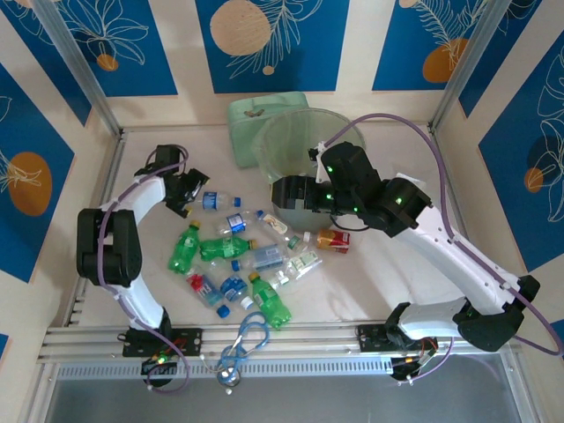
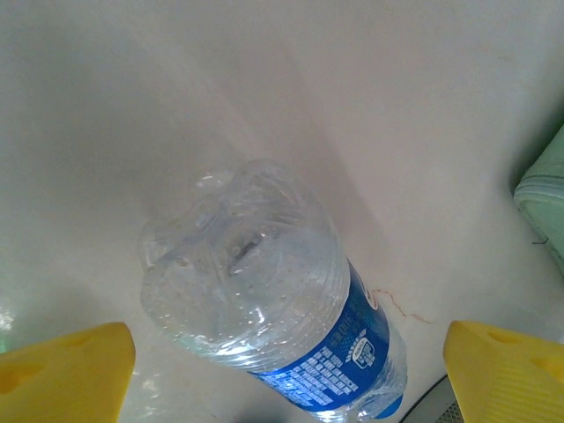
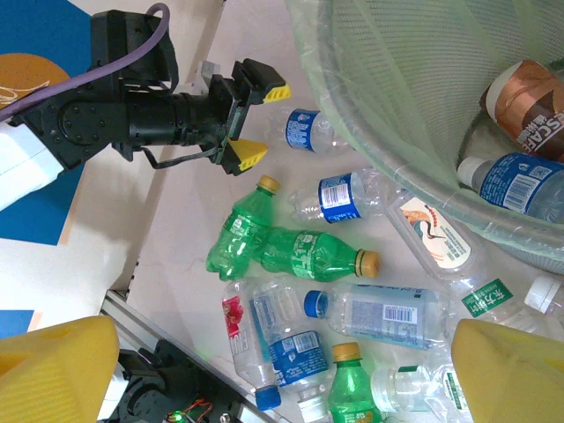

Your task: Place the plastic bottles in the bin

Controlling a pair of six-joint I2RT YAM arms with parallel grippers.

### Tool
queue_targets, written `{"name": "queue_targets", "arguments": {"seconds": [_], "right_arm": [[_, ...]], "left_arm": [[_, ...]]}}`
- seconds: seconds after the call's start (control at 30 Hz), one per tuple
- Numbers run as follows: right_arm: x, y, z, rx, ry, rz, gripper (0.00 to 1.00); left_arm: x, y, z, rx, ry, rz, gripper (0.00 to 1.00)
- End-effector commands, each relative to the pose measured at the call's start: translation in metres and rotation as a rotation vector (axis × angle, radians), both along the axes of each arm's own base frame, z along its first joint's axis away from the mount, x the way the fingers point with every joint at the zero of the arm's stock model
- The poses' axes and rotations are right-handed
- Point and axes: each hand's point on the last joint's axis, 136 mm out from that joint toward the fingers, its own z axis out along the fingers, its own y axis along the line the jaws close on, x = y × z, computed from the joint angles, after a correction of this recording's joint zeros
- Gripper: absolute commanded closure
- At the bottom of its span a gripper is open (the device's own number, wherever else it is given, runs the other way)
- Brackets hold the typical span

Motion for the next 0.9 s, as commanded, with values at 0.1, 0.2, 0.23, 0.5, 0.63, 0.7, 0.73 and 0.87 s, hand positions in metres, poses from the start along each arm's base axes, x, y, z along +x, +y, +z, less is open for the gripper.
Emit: {"name": "queue_targets", "arguments": {"seconds": [0.1,0.2,0.23,0.5,0.63,0.7,0.73,0.87], "right_arm": [[0.005,-0.001,-0.002,-0.001,0.004,-0.024,0.03],[0.006,-0.004,-0.005,-0.007,0.01,-0.028,0.03],[0.006,-0.005,-0.006,-0.01,0.012,-0.03,0.03],[0.014,-0.01,-0.015,-0.007,0.032,-0.049,0.03],[0.016,-0.012,-0.019,-0.01,0.04,-0.053,0.03],[0.018,-0.013,-0.021,-0.008,0.043,-0.057,0.03],[0.018,-0.014,-0.021,-0.009,0.044,-0.058,0.03],[0.019,-0.018,-0.022,-0.012,0.045,-0.065,0.03]], "left_arm": [[0.011,-0.009,-0.008,0.002,0.026,0.011,0.1],[0.012,-0.008,-0.013,0.021,0.046,0.014,0.1],[0.013,-0.008,-0.014,0.023,0.052,0.015,0.1],[0.024,-0.007,-0.026,0.059,0.091,0.009,0.12],[0.029,-0.006,-0.032,0.08,0.11,0.001,0.17],[0.03,-0.007,-0.035,0.085,0.121,-0.005,0.18],[0.031,-0.007,-0.037,0.09,0.127,-0.009,0.18],[0.031,-0.009,-0.042,0.111,0.145,-0.026,0.21]]}}
